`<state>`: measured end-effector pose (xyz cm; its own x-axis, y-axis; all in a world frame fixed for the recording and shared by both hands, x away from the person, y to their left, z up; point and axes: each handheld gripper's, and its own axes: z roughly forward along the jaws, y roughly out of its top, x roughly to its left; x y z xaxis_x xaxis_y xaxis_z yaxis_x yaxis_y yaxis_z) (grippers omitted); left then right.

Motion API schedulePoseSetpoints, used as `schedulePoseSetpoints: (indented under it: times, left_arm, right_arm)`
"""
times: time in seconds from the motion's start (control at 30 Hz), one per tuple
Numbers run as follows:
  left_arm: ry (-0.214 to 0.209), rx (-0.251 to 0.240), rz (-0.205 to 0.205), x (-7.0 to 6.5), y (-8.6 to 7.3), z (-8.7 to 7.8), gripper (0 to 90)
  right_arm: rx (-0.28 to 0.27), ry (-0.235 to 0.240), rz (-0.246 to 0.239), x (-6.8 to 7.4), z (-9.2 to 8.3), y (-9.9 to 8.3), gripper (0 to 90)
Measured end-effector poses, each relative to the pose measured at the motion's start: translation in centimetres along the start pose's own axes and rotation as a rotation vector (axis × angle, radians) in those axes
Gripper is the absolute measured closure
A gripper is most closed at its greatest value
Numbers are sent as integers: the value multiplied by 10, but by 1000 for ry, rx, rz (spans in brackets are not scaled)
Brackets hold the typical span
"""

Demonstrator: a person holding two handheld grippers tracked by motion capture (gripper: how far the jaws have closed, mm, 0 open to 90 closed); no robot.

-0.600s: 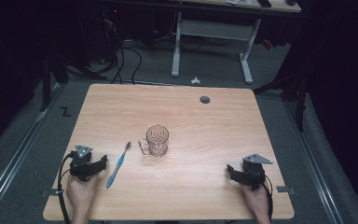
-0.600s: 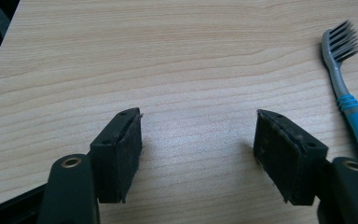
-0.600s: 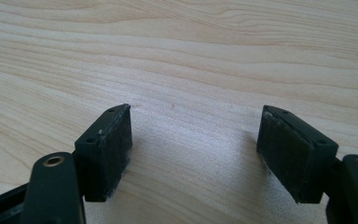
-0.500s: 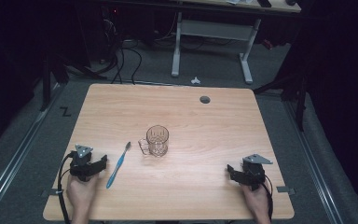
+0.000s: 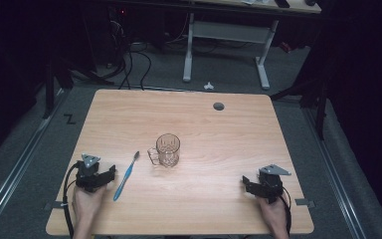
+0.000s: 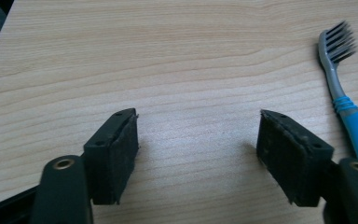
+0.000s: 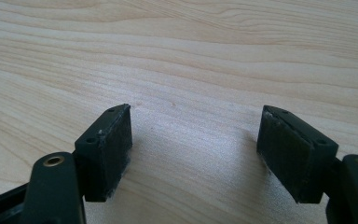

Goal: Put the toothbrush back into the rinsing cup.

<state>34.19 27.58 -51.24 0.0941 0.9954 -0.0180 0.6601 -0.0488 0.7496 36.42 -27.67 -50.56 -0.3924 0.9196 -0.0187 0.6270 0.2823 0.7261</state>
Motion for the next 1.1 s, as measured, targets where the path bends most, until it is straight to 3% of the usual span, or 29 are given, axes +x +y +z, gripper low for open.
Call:
schedulePoseSetpoints:
  times: [0.43,1.1]
  left_arm:
    - [-36,23,31,-3,2,4,153]
    - [-29,34,31,1,3,-5,227]
  right_arm:
    - [0,10,-12,0,0,0,265]
    - [0,17,-17,1,0,0,265]
